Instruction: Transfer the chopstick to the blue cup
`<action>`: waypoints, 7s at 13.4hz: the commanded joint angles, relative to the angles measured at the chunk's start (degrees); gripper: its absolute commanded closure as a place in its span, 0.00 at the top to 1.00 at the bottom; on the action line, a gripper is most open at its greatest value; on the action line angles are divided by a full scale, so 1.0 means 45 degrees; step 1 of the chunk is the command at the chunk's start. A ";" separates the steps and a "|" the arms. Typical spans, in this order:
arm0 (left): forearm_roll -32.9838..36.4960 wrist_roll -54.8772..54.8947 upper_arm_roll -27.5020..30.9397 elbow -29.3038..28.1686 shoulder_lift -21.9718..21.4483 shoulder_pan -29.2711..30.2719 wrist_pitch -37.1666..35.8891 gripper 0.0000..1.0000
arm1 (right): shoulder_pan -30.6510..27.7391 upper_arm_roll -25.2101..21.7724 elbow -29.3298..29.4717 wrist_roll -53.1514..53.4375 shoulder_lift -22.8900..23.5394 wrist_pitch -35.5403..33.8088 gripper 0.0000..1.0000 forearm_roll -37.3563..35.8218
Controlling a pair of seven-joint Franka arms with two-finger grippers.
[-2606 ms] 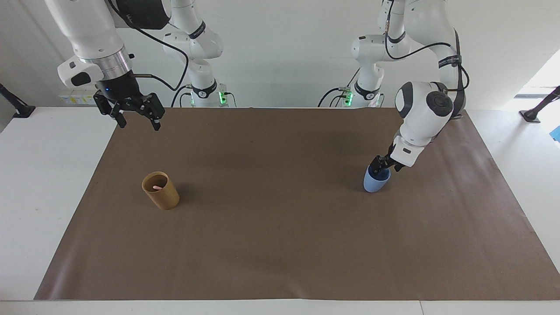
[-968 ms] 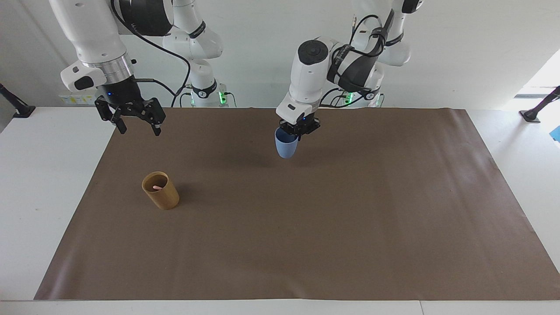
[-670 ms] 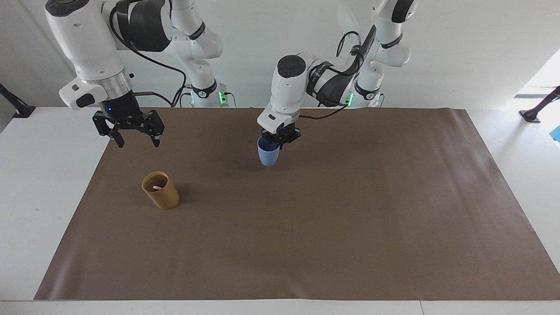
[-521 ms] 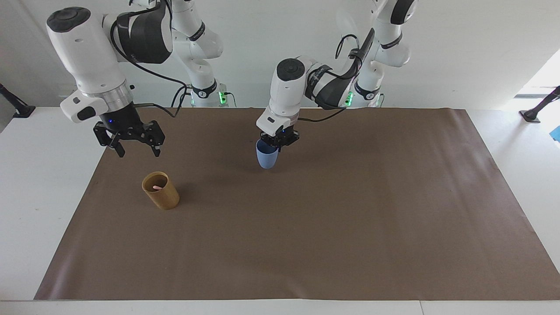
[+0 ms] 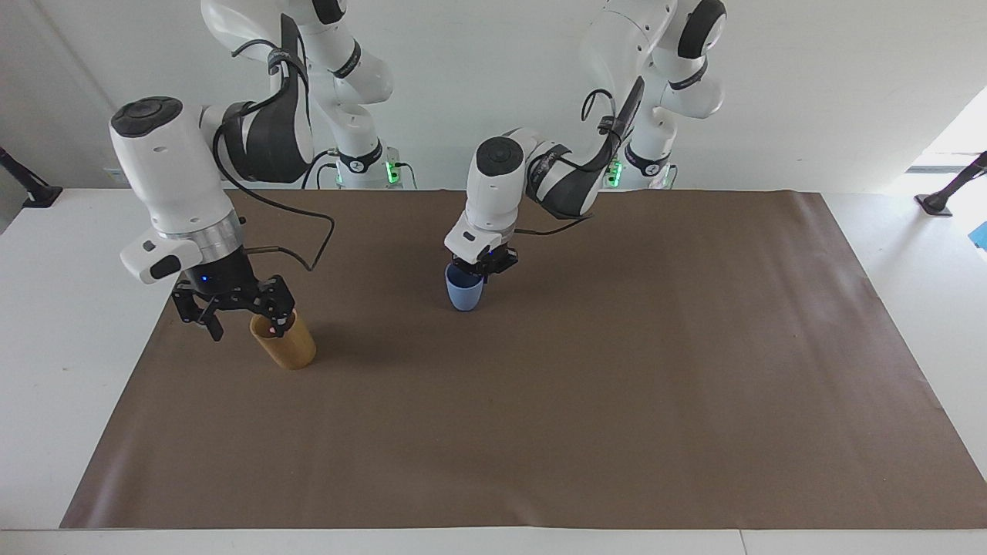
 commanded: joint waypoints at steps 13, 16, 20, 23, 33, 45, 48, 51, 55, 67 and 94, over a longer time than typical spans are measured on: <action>0.0160 0.4173 0.0321 -0.0400 -0.3272 0.4400 -0.3269 1.00 | -0.0053 0.0048 -0.2848 -0.2696 -0.1102 0.2570 0.56 0.0120; 0.0160 0.6653 0.0321 -0.0499 -0.3938 0.5982 -0.4654 1.00 | -0.0053 0.0048 -0.2828 -0.2716 -0.1083 0.2707 0.27 0.0120; 0.0160 0.9975 0.0341 -0.0383 -0.4758 0.7976 -0.5731 1.00 | -0.0169 0.0048 -0.2789 -0.2599 -0.1218 0.2533 0.00 0.0257; 0.0257 1.0919 0.0399 -0.0090 -0.5422 0.8662 -0.6472 1.00 | -0.0228 -0.0088 -0.2653 -0.2521 -0.1881 0.2104 0.00 0.0276; 0.0512 1.0667 0.0380 0.1239 -0.6343 0.8722 -0.9033 1.00 | -0.0073 0.0028 -0.1696 -0.2071 -0.4733 -0.0730 0.00 0.0179; 0.0181 1.0862 0.0810 0.1395 -0.6538 0.8742 -0.8994 1.00 | 0.3870 0.1122 -0.1715 0.3141 -0.4014 0.0435 0.00 0.0316; -0.0308 1.0862 0.0986 0.1318 -0.6694 0.8742 -0.9013 1.00 | 0.4417 0.1161 -0.1813 0.3339 -0.3467 0.0598 0.00 0.0335; -0.0270 1.0862 0.0927 0.1337 -0.6713 0.8742 -0.9052 1.00 | 0.4847 0.1200 -0.1871 0.3397 -0.3134 0.0793 0.00 0.0335; -0.0171 1.0940 0.0907 0.1317 -0.6772 0.8722 -0.9092 1.00 | 0.5162 0.1200 -0.2066 0.3397 -0.2705 0.1026 0.00 0.0335; -0.0172 1.0842 0.0927 0.1337 -0.6772 0.8742 -0.9072 1.00 | 0.4986 0.1200 -0.2243 0.2791 -0.1494 0.1828 0.52 0.0335; -0.0172 1.0842 0.0927 0.1337 -0.6753 0.8742 -0.9072 1.00 | 0.0261 -0.0186 0.1312 0.5234 -0.3387 -0.7077 1.00 0.0548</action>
